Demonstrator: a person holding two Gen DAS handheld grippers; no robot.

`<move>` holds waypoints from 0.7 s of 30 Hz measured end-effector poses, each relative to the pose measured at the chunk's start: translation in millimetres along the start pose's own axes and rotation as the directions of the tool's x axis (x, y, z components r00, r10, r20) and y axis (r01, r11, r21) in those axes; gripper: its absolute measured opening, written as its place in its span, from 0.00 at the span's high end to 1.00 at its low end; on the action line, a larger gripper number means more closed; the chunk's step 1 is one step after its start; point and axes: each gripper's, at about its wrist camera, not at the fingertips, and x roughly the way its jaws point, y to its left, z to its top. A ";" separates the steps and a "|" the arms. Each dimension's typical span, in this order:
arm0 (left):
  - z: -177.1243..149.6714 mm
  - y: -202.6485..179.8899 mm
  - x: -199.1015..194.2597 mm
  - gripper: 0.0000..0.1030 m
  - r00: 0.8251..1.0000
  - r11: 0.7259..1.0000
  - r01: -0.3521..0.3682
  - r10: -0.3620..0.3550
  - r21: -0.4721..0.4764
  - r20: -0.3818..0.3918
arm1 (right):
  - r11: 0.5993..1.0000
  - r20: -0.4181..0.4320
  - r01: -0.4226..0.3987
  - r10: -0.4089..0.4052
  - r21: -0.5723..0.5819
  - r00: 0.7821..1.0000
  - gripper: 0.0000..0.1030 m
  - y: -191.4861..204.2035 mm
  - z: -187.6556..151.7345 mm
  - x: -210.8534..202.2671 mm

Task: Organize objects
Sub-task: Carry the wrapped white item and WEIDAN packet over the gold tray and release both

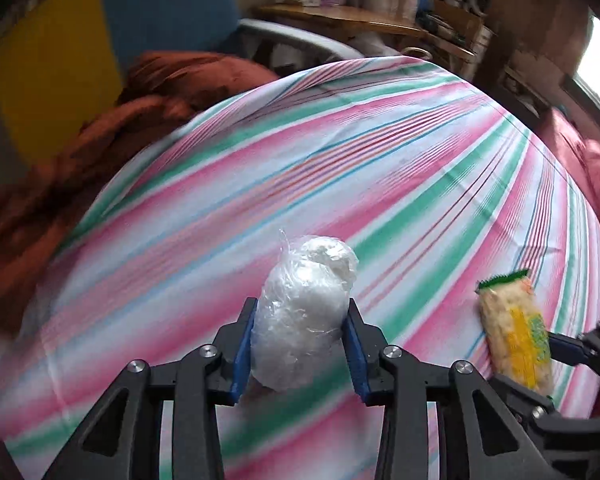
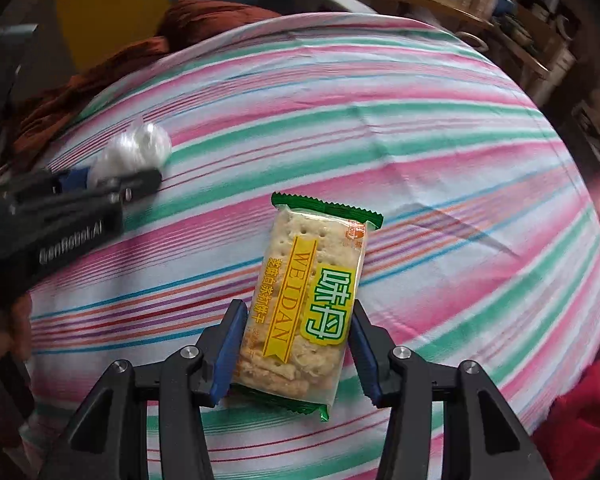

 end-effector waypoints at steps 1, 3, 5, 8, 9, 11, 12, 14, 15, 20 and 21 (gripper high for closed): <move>-8.0 3.4 -5.7 0.61 1.000 1.000 0.002 -0.002 -0.026 -0.005 | 1.000 0.004 -0.012 0.012 -0.024 1.000 0.51 4.7 -1.0 -1.3; -28.4 10.3 -20.0 0.61 1.000 0.997 -0.016 0.015 -0.074 -0.016 | 0.997 0.000 -0.032 0.032 -0.075 0.999 0.51 15.0 -3.6 -2.1; -47.5 16.9 -33.0 0.61 0.999 0.993 -0.035 0.033 -0.112 -0.023 | 0.990 -0.003 -0.043 0.043 -0.133 0.999 0.51 19.9 -9.3 -3.2; -75.9 31.3 -51.8 0.61 0.999 0.978 -0.046 0.041 -0.202 -0.030 | 0.979 -0.005 -0.074 0.075 -0.190 0.997 0.51 31.6 -14.7 -5.7; -84.5 34.0 -57.1 0.61 0.998 0.975 -0.056 0.050 -0.217 -0.031 | 0.975 -0.005 -0.080 0.081 -0.205 0.997 0.51 38.5 -25.3 -12.4; -101.4 36.6 -66.6 0.61 0.998 0.970 -0.069 0.065 -0.232 -0.026 | 0.964 -0.006 -0.098 0.100 -0.247 0.995 0.51 52.8 -38.4 -15.2; -111.3 37.1 -71.7 0.61 0.997 0.968 -0.074 0.071 -0.240 -0.021 | 0.959 -0.008 -0.108 0.110 -0.263 0.994 0.51 74.0 -37.7 -8.6; -124.8 37.7 -78.0 0.61 0.997 0.967 -0.081 0.080 -0.243 -0.013 | 0.942 -0.017 -0.148 0.150 -0.301 0.989 0.51 80.8 -45.4 -15.6; -132.6 37.6 -82.8 0.61 0.996 0.965 -0.084 0.084 -0.247 -0.011 | 0.934 -0.018 -0.159 0.162 -0.320 0.987 0.51 80.6 -46.1 -16.2; -158.0 34.8 -99.1 0.61 0.996 0.963 -0.086 0.089 -0.256 0.001 | 0.890 -0.028 -0.191 0.197 -0.413 0.980 0.51 94.4 -51.1 -11.7; -162.6 34.0 -102.5 0.61 0.996 0.963 -0.089 0.094 -0.254 0.009 | 0.886 -0.028 -0.191 0.198 -0.422 0.980 0.51 96.4 -53.2 -12.7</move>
